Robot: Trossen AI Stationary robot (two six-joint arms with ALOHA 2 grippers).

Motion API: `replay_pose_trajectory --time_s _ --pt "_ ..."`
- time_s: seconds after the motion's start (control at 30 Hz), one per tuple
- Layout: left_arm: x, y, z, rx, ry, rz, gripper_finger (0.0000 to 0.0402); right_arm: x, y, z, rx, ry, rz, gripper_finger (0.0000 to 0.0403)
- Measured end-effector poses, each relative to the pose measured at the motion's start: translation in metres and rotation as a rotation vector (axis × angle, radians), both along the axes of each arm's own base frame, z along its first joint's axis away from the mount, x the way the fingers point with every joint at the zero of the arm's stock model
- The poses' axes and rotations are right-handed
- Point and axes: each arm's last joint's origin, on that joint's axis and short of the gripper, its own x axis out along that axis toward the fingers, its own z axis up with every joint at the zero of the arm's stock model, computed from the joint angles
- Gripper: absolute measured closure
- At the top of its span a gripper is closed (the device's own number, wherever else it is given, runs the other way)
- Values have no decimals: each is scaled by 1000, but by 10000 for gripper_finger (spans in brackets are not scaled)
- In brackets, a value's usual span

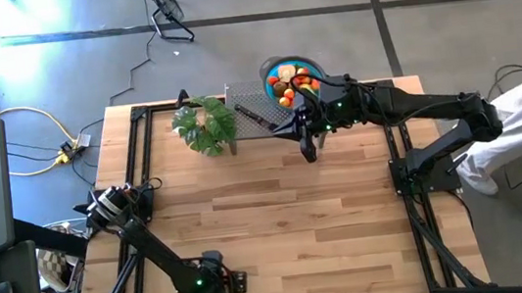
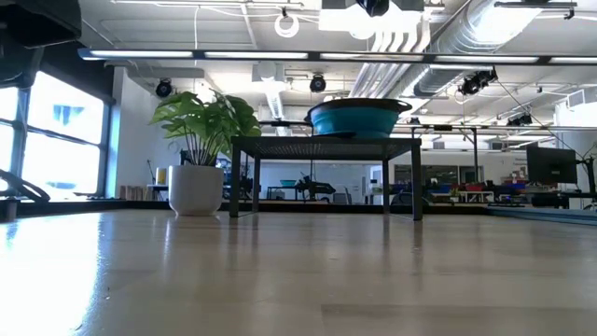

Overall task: Pick & Place Fruit
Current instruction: Put the red strawberry in the blue bowl on the shelf

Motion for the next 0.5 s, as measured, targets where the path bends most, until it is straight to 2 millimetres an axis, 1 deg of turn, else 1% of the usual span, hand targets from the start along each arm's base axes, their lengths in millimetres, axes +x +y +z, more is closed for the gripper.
replay_pose_trajectory --time_s 0.27,0.37,0.5 --pt "-1 1 -1 2 11 -1 221 -1 0 -1 2 15 0 380" --pt "-1 1 -1 1 16 -1 240 -1 0 -1 2 16 0 380" --pt "-1 1 -1 0 16 -1 255 -1 0 -1 2 16 0 380"
